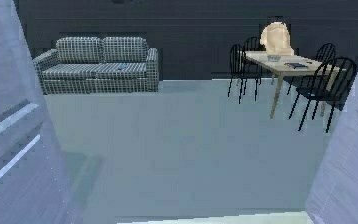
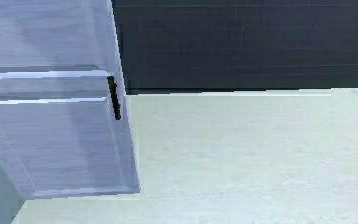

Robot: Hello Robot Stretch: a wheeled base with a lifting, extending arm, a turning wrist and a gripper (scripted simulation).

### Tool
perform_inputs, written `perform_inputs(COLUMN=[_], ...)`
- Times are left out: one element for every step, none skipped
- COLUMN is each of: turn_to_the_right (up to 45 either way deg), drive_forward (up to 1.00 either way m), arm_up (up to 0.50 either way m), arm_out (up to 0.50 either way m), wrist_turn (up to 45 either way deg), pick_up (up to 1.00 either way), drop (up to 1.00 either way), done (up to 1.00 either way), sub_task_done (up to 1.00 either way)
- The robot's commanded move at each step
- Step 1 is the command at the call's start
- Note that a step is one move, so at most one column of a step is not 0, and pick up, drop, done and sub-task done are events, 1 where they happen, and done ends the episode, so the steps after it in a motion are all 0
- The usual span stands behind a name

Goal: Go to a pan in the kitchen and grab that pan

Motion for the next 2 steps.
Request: perform_inputs(turn_to_the_right=[0.0,-27.0], drive_forward=[0.55,0.00], arm_up=[0.00,0.00], arm_out=[0.00,0.00], wrist_turn=[0.0,0.0], pick_up=[0.00,0.00], drop=[0.00,0.00], done=[0.00,0.00], sub_task_done=[0.00,0.00])
